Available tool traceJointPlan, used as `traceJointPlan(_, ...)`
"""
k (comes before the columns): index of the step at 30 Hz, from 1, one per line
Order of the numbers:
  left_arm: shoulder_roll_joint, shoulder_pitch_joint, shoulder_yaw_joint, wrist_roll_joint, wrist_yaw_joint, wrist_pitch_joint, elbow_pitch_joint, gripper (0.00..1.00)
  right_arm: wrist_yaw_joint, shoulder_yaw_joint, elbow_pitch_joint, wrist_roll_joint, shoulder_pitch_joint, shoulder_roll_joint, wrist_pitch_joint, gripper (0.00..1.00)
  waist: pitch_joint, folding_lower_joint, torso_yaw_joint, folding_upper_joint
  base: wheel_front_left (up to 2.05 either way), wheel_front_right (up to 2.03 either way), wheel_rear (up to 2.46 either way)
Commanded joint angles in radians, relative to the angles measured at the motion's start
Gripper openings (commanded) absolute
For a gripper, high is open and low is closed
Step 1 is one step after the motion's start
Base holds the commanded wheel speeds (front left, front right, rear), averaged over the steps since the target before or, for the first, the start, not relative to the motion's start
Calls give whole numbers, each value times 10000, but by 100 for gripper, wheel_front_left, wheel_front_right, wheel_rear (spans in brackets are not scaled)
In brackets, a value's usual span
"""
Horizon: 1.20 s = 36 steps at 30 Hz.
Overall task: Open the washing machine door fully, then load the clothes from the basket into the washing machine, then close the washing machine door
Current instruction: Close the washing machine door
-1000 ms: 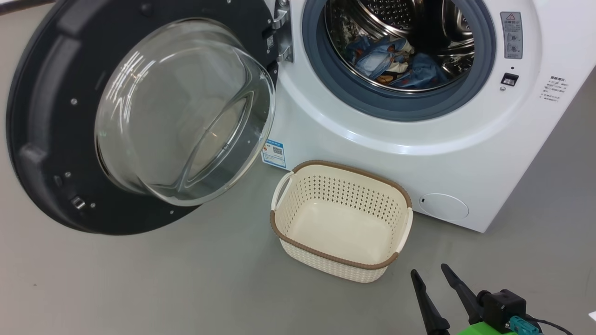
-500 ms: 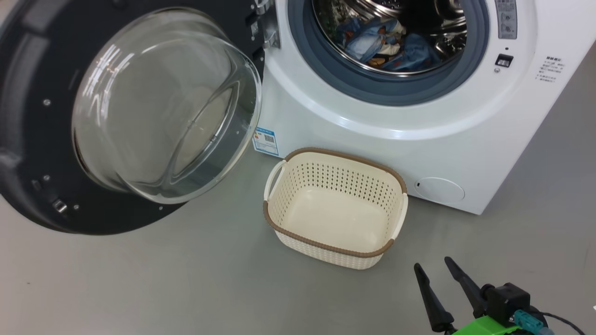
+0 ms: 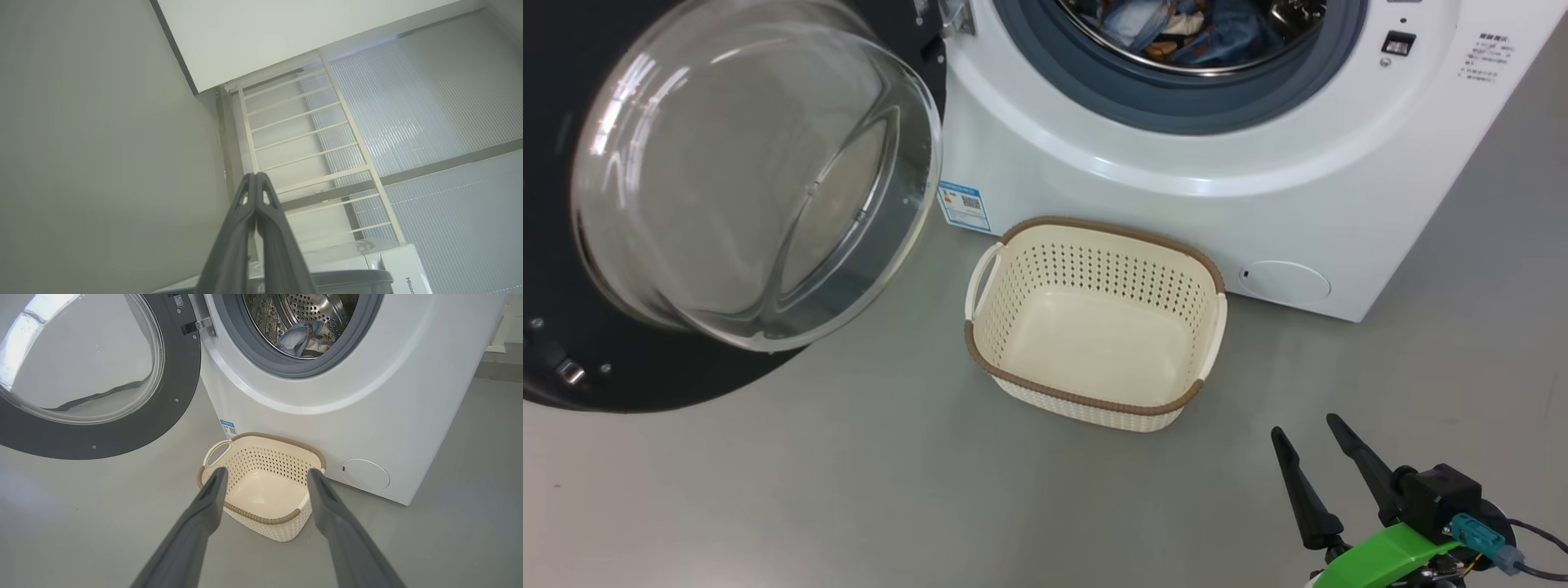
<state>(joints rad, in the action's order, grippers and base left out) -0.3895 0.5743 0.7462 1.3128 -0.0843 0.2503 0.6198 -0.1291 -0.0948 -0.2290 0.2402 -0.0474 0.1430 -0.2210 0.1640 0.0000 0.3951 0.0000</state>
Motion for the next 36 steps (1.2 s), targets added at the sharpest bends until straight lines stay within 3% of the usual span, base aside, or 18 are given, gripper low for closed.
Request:
traceJointPlan(1,-775,212,151,146,-102,285,-47,0,-16,-231,335,-131,-294,122,50,100,211,0,-152,0,0,0,0)
traceJointPlan(12,-1029,246,234,531,-140,986,388,0,-16,-184,669,-197,-423,292,300,100,616,0,-688,0,0,0,0)
traceJointPlan(24,-792,209,156,688,-232,1241,471,0,-16,-98,954,-217,-352,396,426,100,900,0,-963,0,0,0,0)
traceJointPlan(36,-662,-21,-164,979,-237,2410,85,0,-16,-188,885,-199,-389,335,462,100,873,0,-941,0,0,0,0)
